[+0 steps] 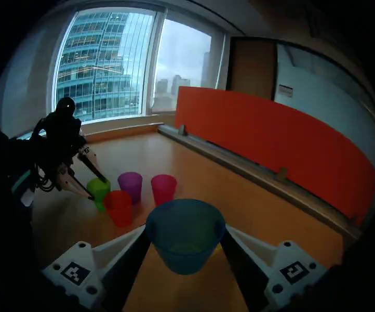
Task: Pour water
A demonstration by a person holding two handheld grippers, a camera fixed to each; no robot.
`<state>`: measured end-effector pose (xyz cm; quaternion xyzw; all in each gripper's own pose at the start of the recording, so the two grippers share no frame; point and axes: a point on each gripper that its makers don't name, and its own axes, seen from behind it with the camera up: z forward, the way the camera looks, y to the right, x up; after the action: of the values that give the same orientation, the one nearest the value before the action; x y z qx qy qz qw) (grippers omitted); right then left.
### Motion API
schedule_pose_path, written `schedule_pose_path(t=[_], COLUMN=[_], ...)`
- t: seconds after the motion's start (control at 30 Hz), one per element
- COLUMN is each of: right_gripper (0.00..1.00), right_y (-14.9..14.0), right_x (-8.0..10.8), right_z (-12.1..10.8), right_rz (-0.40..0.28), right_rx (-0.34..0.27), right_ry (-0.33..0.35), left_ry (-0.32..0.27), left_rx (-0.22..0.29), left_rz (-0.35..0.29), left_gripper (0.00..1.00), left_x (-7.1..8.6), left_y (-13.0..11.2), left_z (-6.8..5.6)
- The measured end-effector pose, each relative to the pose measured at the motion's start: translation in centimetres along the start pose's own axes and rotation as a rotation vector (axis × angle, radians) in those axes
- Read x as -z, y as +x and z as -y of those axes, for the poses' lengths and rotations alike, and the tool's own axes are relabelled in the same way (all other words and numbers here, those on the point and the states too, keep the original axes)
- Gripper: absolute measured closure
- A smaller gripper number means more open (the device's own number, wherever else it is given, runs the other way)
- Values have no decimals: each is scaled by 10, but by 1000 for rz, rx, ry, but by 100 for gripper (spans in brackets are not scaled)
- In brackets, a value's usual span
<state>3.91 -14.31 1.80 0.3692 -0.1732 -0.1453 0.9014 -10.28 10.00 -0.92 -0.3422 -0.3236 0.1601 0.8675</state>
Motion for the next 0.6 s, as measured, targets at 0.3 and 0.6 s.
schedule_pose_path(t=[0.3,0.6], right_gripper=[8,8], right_y=[-2,-13], right_x=[-1,-5], right_z=[4,8], right_rz=[3,10], right_rx=[2,-22], right_ry=[4,9], left_ry=[5,3], left_rx=[-22,22], left_rz=[37,40], left_gripper=[3,0], left_x=[-3,3], left_y=[-10,-14], left_z=[-1,0])
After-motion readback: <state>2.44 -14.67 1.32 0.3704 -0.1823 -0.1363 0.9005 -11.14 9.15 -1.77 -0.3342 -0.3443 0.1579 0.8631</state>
